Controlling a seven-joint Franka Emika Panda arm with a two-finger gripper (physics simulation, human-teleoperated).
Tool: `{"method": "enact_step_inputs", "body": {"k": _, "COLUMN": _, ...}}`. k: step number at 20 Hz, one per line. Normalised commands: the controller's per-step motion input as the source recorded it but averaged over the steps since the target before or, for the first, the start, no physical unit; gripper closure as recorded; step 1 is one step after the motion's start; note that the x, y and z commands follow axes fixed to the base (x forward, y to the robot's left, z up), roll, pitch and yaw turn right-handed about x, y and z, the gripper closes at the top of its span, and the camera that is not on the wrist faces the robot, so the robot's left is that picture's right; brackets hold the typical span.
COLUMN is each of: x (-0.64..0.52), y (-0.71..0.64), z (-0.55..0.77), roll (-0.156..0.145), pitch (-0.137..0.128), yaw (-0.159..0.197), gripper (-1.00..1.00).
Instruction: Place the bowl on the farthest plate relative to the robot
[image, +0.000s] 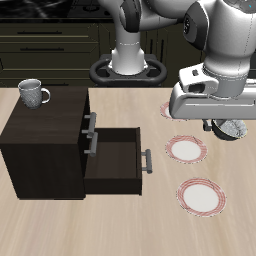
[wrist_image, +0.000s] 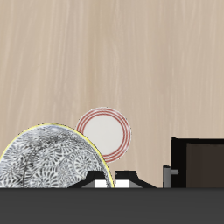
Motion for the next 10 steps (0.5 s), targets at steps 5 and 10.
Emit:
{"method": "enact_step_inputs", "body": {"k": 5, "x": 0.12, "y": -0.04, "z": -0.30, "roll": -0.013, "pitch": 0.034, "yaw": -0.015, "gripper": 1.00}}
{"method": "enact_step_inputs", "body": {"k": 10, "x": 0.11, "y": -0.02, "z": -0.25, "roll": -0.001, "pitch": 0.009, "yaw": 0.015, "gripper": 1.00}}
